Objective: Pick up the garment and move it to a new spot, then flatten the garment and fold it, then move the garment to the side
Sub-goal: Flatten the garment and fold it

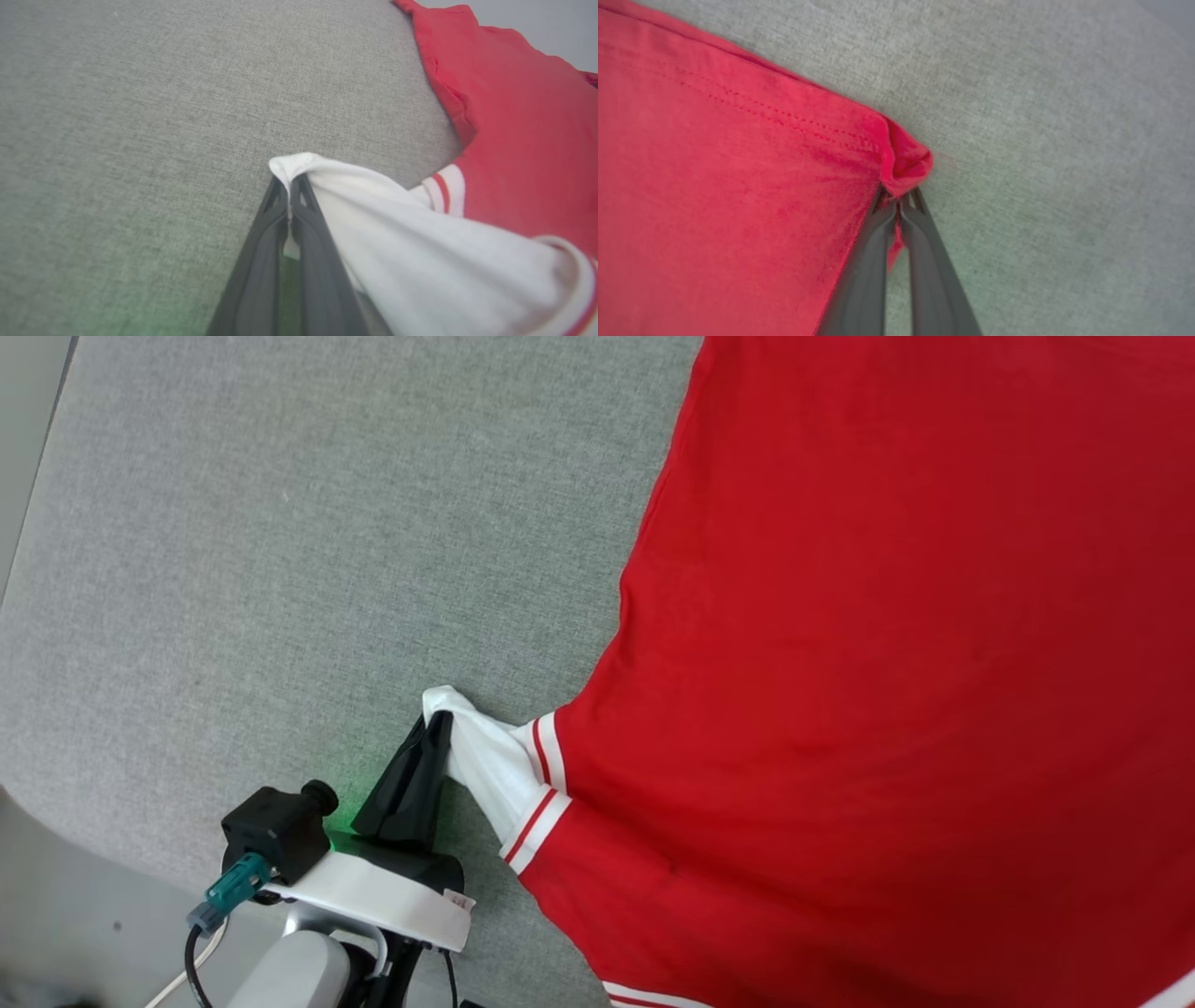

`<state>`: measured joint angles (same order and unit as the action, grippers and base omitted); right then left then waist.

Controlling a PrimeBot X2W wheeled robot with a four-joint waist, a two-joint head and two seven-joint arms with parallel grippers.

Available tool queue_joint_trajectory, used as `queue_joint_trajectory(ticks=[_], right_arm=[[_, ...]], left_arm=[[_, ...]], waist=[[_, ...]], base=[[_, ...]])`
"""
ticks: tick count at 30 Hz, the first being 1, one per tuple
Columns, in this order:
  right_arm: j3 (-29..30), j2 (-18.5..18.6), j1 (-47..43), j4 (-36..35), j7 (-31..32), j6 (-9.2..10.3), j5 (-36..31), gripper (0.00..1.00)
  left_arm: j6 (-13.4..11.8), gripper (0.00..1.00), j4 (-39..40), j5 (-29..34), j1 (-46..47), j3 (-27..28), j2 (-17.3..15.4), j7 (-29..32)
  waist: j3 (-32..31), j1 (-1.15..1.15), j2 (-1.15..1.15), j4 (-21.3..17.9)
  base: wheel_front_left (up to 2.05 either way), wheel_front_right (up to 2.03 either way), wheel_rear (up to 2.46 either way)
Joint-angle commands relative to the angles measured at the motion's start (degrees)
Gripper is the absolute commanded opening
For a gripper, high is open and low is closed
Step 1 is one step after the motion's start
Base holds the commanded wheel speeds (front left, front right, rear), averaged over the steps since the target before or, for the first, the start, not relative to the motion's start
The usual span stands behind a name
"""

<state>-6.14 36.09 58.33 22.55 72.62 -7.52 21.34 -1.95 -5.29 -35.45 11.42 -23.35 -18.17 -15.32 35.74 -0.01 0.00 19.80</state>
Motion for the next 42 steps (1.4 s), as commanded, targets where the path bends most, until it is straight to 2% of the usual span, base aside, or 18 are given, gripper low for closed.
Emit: queue_joint_trajectory(ticks=[1, 7, 12, 19, 28, 33, 37, 42], right_arm=[[-0.2, -0.7, -3.0, 2.1, -0.5, 0.07, 0.4, 0.0], [-0.1, -3.0, -2.5, 0.4, -6.8, 0.06, 4.3, 0.0], [-3.5, 0.3, -6.9, -3.3, -10.6, 0.07, 8.8, 0.0], [-4.4, 5.0, -16.6, -9.6, -16.2, 0.07, 15.7, 0.0], [-1.2, 10.3, -39.1, -19.0, -20.9, 0.07, 22.5, 0.0], [2.5, 9.9, -50.8, -20.8, -22.1, 0.07, 24.1, 0.0], [2.1, 9.6, -59.7, -21.0, -21.7, 0.07, 23.6, 0.0], [2.2, 7.1, -68.1, -19.2, -23.1, 0.07, 23.7, 0.0]], left_arm=[[0.0, 0.0, -1.0, 0.3, -0.6, 0.6, 0.1, 0.3], [-0.1, 0.0, -1.1, 0.7, -2.7, 2.0, -0.3, 0.3], [-0.8, 0.0, -0.8, 0.4, -4.7, 2.9, -1.3, 0.3], [-2.1, 0.0, -0.4, -0.2, -7.8, 3.9, -2.6, 0.8], [-4.0, 0.0, 0.5, -1.4, -13.2, 5.3, -4.7, 1.6], [-4.8, 0.0, 1.1, -2.1, -15.8, 6.2, -5.7, 1.9], [-5.2, 0.0, 1.5, -2.5, -17.0, 6.4, -6.0, 2.1], [-5.3, 0.0, 2.0, -2.6, -17.3, 6.3, -6.4, 2.4]], waist=[[-1.4, 0.01, 0.0, -0.8], [-6.4, 0.01, 0.0, -3.4], [-10.7, 0.01, 0.0, -5.9], [-16.0, 0.01, 0.0, -8.9], [-22.9, 0.01, 0.0, -13.7], [-25.3, 0.01, 0.0, -16.2], [-26.2, 0.01, 0.0, -17.6], [-26.5, 0.01, 0.0, -18.2]], base=[[0.0, 0.0, 0.0], [0.0, 0.0, 0.0], [0.0, 0.0, 0.0], [0.0, 0.0, 0.0], [0.0, 0.0, 0.0], [0.0, 0.0, 0.0], [0.0, 0.0, 0.0], [0.0, 0.0, 0.0]])
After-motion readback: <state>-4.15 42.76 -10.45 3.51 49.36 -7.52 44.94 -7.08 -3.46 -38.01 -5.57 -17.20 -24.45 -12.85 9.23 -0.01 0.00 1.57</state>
